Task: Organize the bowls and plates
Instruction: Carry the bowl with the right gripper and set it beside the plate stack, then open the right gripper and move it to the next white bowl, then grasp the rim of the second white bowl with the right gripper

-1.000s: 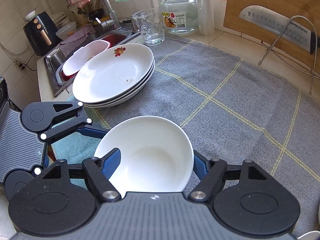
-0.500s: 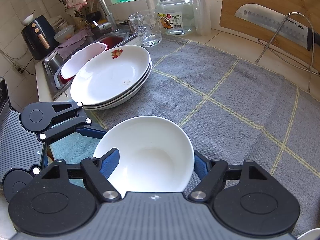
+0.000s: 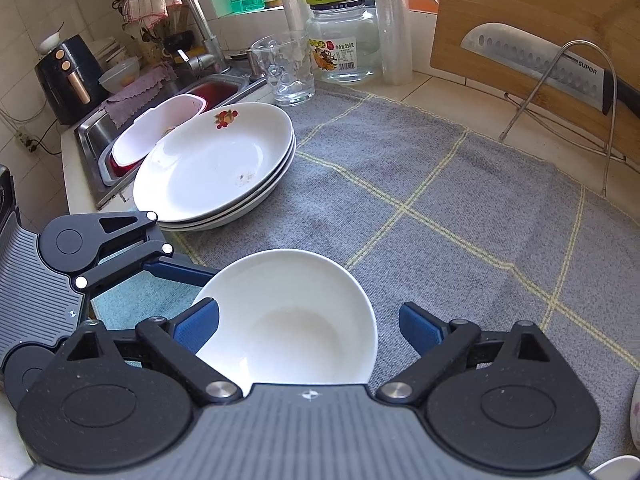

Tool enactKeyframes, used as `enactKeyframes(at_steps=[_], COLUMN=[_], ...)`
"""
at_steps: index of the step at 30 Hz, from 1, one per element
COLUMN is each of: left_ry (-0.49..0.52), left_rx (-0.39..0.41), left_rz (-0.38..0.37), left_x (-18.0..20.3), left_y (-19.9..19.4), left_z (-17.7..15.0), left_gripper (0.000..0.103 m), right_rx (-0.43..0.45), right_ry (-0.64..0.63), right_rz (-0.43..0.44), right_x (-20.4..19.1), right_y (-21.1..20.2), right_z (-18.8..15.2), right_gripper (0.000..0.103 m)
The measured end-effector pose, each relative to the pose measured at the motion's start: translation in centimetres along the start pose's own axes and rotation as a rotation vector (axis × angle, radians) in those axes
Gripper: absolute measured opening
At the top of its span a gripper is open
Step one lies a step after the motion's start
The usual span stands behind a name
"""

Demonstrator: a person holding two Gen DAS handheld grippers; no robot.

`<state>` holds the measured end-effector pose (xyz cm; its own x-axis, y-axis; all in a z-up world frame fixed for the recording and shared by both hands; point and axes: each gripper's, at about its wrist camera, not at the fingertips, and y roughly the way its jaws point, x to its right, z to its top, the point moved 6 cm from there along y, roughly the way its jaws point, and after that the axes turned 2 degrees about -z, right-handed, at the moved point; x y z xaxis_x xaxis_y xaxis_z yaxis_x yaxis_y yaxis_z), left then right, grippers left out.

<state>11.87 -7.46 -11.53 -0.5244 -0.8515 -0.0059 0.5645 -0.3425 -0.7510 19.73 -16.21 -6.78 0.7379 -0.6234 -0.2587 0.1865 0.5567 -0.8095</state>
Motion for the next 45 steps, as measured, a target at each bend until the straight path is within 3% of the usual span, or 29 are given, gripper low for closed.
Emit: enactKeyframes(at_steps=[7, 15, 21, 26, 36, 45], left_ry=[0.030, 0.114, 0.184, 0.183, 0.100, 0.106], left_rx=[0.006, 0.047, 0.113, 0.178, 0.210, 0.174], left_rz=[-0.042, -0.113, -0.135, -0.142, -0.175, -0.097], left_x=[-0.2, -0.7, 0.4, 2.9, 9.9, 14.7], left_y=[-1.1, -3.7, -5.7, -6.0, -0.4, 5.6], left_z=[-0.6, -0.8, 0.9, 3.5, 7.9, 8.4], left_gripper=[0.092, 0.092, 0.095, 0.096, 0.099, 0.099], right_rx=[0.042, 0.115, 0.187, 0.252, 0.223, 0.153], right_ry=[0.010, 0.066, 0.138, 0.173, 0.214, 0.246], right_rz=[-0.052, -0.173, -0.258, -0.295, -0.333, -0.311], right_x=[-0.9, -1.6, -0.8, 1.4, 9.2, 14.5], right_y=[-1.1, -2.8, -5.0, -7.9, -13.4, -14.6], right_z=[0.6, 0.8, -0.1, -1.4, -6.8, -12.0], right_gripper=[0.102, 0.103, 0.103, 0.103, 0.103, 0.103])
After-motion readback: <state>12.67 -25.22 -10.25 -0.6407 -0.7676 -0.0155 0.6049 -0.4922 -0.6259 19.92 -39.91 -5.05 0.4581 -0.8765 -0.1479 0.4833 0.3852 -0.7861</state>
